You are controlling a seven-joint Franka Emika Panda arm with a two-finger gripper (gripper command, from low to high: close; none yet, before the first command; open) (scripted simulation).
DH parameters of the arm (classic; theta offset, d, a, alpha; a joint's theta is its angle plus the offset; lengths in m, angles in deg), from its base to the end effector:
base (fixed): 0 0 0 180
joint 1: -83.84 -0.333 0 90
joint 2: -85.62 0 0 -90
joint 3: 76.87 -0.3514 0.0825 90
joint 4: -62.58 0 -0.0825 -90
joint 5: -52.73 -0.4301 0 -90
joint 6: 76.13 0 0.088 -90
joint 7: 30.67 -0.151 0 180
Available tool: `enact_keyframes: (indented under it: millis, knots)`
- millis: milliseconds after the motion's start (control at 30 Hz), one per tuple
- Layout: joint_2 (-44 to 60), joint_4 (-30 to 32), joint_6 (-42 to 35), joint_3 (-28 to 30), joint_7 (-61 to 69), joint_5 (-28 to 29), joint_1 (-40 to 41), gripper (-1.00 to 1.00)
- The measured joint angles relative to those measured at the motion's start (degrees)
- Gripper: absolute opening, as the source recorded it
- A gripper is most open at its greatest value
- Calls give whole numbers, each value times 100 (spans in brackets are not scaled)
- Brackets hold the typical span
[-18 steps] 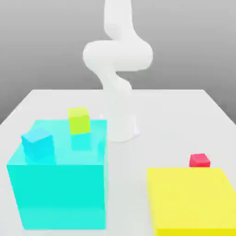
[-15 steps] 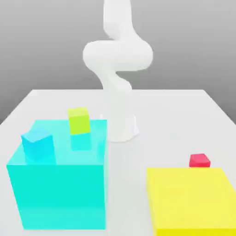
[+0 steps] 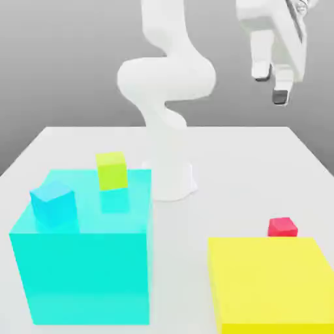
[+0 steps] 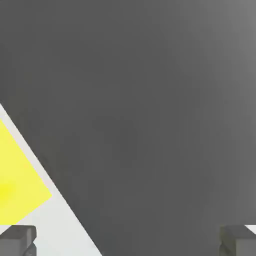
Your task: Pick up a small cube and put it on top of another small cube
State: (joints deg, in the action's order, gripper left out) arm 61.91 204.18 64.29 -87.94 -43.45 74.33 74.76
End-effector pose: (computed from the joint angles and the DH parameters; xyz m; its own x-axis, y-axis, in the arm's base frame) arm 0.4667 0.1616 0.4527 0.8324 0.3976 0.3860 0.2848 -0.9045 0.3175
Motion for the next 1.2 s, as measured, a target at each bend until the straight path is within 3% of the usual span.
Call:
enact_keyframes:
  millis: [333,667,967,1200]
  knots:
    - [1133,480,458,-62,2041,450,-475,0]
    - [2011,1003,1063,-173,4476,348,-962,0]
    - [2471,1512,1696,-422,7075,-312,-1416,0]
    - [2559,1916,2170,-905,9498,-1391,-1733,0]
